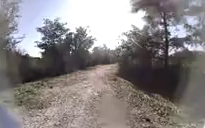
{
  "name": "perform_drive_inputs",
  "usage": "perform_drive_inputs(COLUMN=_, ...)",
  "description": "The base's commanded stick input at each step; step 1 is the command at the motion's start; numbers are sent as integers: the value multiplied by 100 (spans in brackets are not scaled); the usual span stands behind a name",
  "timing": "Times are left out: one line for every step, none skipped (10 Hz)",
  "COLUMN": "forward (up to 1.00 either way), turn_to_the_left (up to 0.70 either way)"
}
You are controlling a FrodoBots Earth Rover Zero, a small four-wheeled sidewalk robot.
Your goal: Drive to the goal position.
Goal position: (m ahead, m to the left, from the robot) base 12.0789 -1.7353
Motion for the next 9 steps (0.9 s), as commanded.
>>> perform_drive_inputs(forward=70, turn_to_the_left=35)
perform_drive_inputs(forward=70, turn_to_the_left=35)
perform_drive_inputs(forward=70, turn_to_the_left=19)
perform_drive_inputs(forward=70, turn_to_the_left=0)
perform_drive_inputs(forward=70, turn_to_the_left=0)
perform_drive_inputs(forward=70, turn_to_the_left=0)
perform_drive_inputs(forward=70, turn_to_the_left=0)
perform_drive_inputs(forward=70, turn_to_the_left=0)
perform_drive_inputs(forward=70, turn_to_the_left=0)
